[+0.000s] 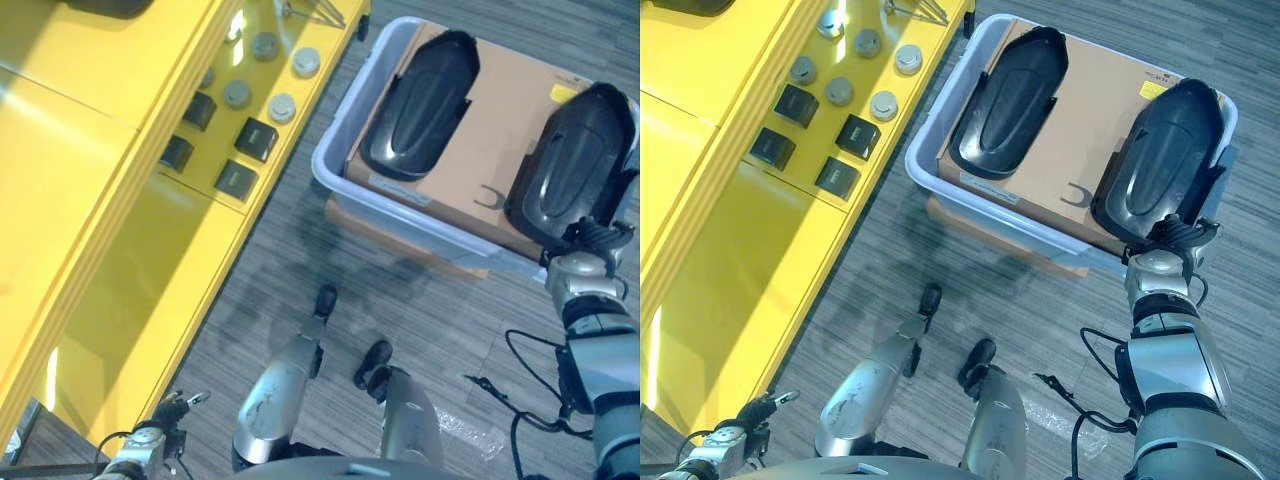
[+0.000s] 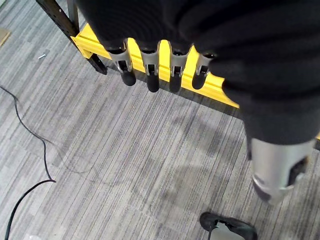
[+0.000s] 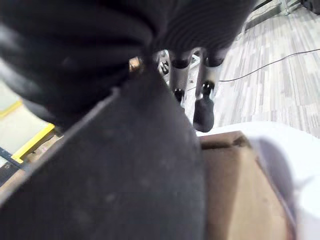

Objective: Move parts from the plastic box to the shelf.

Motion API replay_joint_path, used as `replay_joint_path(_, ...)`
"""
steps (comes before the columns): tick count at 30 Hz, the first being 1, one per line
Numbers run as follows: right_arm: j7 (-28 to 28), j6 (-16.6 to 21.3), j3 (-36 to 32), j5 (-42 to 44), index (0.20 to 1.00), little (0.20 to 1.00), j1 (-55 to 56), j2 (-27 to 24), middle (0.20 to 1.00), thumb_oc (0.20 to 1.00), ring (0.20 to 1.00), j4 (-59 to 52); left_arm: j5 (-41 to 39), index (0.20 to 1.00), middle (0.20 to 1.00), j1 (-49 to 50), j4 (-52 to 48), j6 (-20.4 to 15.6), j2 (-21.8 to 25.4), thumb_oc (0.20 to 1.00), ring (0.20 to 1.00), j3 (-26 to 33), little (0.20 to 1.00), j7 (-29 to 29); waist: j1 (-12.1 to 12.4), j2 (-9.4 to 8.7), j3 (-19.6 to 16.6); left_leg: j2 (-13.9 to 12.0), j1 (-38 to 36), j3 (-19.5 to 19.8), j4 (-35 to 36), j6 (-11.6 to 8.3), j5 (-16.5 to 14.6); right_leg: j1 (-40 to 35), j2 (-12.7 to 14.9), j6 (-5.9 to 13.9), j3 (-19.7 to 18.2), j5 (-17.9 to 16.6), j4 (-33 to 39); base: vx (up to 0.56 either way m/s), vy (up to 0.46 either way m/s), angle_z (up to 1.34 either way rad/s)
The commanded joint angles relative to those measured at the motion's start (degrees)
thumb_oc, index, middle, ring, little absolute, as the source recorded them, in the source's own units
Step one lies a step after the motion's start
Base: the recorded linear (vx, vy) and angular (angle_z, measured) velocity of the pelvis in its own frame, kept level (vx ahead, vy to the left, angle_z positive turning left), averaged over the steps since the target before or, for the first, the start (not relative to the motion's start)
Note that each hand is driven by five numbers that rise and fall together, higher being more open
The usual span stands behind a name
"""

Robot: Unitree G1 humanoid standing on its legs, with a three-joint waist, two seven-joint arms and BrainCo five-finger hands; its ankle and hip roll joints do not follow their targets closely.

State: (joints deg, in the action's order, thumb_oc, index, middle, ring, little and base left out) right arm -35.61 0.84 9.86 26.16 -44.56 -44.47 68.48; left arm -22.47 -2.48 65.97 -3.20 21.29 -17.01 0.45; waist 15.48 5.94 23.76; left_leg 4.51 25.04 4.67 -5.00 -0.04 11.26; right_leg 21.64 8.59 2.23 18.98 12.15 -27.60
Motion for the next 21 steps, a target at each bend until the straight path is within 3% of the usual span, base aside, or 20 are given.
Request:
replay_joint_path(1,-0.8,0.7,0.4,3.3,0.200,0.200,3.9,-1.9,0.200,0.200,0.200,-1.3,-2.2,1.000,1.000,0.3,2.0,-1.2,0.3,1.000,1.000,-0.5,1.000,0.5,0.9,-1.00,0.4,1.5,0.3,-1.2,-8.7,1.35,-12.1,-1.1,0.9,4.37,-1.0,-9.7,12.8,0.00,-0.042,0.01)
replay_joint_path(11,-6.7,4.7,-6.3,9.0,0.200,0.200,11.8,-0.6,0.200,0.200,0.200,-9.8,-5.5,1.000,1.000,0.5,-0.2,-5.6,0.1,1.000,1.000,2.7,1.000,3.1,0.2,-3.19,-3.7,0.0,-6.7,-0.1,-5.8,0.62,-12.8,-9.2,-0.6,3.96,-0.6,-9.6,17.3,0.03,-0.041,-0.01)
replay_joint_path(15,-8.1,6.4,-10.9,6.6,0.200,0.200,16.9,0.2,0.200,0.200,0.200,-15.0,-6.5,1.000,1.000,0.3,-3.6,-6.9,0.4,1.000,1.000,5.5,1.000,4.4,-0.8,-4.34,-6.1,-0.6,-10.1,-0.4,-3.3,0.57,-11.7,-12.7,-1.1,3.70,-0.3,-10.8,20.1,0.01,-0.003,-0.01)
replay_joint_path(21,-12.8,5.4,-14.7,2.7,0.200,0.200,21.0,2.2,0.200,0.200,0.200,-25.4,-8.7,1.000,1.000,-0.2,-11.5,-6.9,0.1,1.000,1.000,9.5,1.000,4.7,-1.9,-5.39,-8.8,-1.5,-15.1,-1.3,0.3,0.12,-11.7,-17.5,-2.2,3.95,-1.5,-11.3,23.9,0.06,-0.017,-0.10)
